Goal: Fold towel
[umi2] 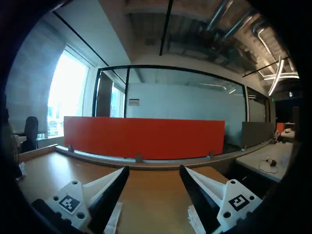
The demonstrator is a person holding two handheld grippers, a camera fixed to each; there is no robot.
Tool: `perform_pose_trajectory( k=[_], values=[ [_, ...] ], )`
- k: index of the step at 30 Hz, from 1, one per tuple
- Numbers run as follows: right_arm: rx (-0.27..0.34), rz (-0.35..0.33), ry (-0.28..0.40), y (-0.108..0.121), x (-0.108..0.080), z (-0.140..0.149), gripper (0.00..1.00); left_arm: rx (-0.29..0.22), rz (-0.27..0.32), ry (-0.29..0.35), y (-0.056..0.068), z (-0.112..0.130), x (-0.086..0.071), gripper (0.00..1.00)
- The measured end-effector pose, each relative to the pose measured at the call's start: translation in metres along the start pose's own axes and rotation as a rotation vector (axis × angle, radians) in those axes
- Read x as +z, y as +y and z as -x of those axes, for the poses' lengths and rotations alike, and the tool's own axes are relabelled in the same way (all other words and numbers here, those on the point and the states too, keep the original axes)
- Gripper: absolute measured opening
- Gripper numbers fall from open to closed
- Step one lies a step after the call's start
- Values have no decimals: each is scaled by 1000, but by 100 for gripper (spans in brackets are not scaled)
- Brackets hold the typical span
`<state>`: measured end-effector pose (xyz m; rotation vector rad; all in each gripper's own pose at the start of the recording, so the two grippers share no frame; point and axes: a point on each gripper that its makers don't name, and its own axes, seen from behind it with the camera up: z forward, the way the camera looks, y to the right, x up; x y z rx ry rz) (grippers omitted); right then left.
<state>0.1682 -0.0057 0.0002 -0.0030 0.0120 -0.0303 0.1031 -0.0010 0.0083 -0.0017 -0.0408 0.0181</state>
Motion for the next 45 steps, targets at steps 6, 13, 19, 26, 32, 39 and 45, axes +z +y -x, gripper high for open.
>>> perform_pose_trajectory(
  k=[6, 13, 19, 26, 32, 39, 45],
  values=[
    [4, -8, -2, -5, -2, -31, 99, 10, 4, -12, -1, -27, -3, 95],
    [-6, -11, 2, -9, -5, -54, 99, 17, 17, -29, -1, -41, -6, 95],
    [-16, -17, -17, -11, -6, -57, 99, 15, 35, -54, 2, -39, -5, 95],
    [-32, -38, -51, -15, -6, -53, 99, 47, 69, -83, 9, -37, -4, 95],
    [-51, -102, -87, -26, -5, -44, 99, 71, 101, -113, 13, -33, -4, 95],
    [-96, -231, -146, -53, -5, -34, 100, 113, 175, -159, 26, -26, -2, 95],
    [-107, -316, -191, -69, -4, -28, 100, 137, 234, -198, 37, -16, -1, 95]
  ],
)
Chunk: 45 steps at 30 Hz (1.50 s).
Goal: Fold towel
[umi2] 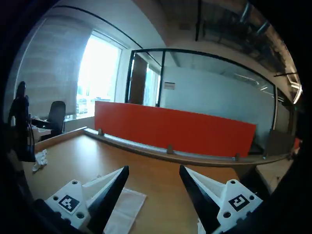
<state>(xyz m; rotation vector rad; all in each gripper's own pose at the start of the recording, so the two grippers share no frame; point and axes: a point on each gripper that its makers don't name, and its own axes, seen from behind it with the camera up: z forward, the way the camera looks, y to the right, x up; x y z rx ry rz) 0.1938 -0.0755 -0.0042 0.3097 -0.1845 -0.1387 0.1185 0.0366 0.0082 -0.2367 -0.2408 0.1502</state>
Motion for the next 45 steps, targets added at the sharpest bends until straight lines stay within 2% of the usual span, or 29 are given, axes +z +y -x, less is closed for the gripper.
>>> perform_pose_trajectory(
  k=[11, 20, 34, 45],
  values=[
    [-35, -111, -75, -24, 7, 17, 100, 61, 115, -52, 29, 16, 10, 95],
    [-59, -173, -130, -41, 9, 37, 100, 68, 172, -91, 48, 37, 13, 95],
    [-77, -218, -201, -56, 8, 72, 100, 77, 216, -142, 65, 66, 11, 95],
    [-78, -238, -270, -64, 8, 117, 100, 93, 270, -192, 87, 104, 7, 95]
  ],
)
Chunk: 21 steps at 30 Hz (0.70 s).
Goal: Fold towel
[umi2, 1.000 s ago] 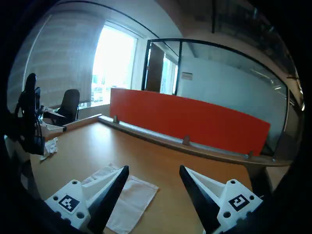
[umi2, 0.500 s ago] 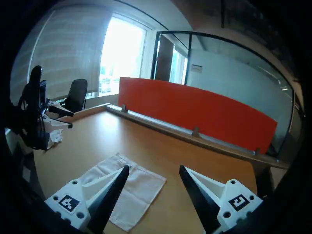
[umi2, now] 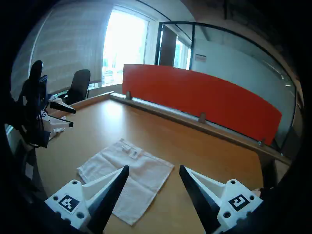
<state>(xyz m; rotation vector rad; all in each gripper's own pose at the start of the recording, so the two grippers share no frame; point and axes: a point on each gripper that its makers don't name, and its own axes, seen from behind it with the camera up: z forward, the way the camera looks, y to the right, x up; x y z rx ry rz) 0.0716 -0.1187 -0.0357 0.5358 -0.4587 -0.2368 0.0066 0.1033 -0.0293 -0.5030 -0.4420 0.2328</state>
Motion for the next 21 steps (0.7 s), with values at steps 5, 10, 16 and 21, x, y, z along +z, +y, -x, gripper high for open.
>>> perform_pose_trajectory(
  k=[5, 10, 16, 21],
  values=[
    [-14, -15, -32, -7, 6, 22, 100, 14, 19, -30, 9, 20, 6, 95],
    [-13, -35, -61, -14, 12, 41, 100, 16, 41, -54, 19, 37, 11, 95],
    [-20, -58, -102, -22, 20, 68, 100, 14, 73, -90, 30, 60, 18, 95],
    [-24, -79, -143, -31, 26, 93, 100, 26, 102, -127, 40, 80, 24, 95]
  ],
)
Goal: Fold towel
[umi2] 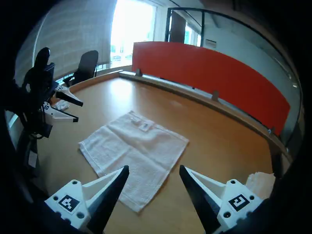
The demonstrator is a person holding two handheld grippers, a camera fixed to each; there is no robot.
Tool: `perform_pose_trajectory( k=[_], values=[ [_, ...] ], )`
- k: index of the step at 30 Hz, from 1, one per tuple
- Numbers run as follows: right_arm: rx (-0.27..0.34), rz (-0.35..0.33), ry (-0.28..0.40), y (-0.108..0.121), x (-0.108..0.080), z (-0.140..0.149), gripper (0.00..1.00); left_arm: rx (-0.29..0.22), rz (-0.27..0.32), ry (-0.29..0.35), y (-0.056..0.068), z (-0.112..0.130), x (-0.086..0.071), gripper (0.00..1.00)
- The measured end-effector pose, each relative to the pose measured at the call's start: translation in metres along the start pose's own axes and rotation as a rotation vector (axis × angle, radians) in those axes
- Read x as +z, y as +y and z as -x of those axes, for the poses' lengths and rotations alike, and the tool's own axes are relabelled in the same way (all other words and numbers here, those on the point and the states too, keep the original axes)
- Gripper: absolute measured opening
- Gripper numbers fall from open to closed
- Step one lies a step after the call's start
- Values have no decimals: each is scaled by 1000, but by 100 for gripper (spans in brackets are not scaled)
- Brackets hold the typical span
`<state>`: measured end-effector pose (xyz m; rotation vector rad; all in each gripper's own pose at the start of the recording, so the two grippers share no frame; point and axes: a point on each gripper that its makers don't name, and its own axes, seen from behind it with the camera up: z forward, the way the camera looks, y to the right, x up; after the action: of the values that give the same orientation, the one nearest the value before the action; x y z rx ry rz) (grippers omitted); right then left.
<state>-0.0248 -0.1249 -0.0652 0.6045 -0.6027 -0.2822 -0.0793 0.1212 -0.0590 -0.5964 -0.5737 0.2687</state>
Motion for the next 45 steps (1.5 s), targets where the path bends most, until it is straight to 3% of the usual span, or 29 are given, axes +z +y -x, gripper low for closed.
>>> perform_pose_trajectory(
  k=[18, 32, 45],
  values=[
    [-41, -66, -116, -23, 27, 65, 100, 36, 81, -116, 25, 56, 26, 95],
    [-65, -107, -201, -30, 31, 104, 100, 49, 129, -199, 40, 89, 32, 95],
    [-61, -150, -233, -31, 31, 120, 97, 53, 149, -250, 50, 105, 36, 95]
  ],
)
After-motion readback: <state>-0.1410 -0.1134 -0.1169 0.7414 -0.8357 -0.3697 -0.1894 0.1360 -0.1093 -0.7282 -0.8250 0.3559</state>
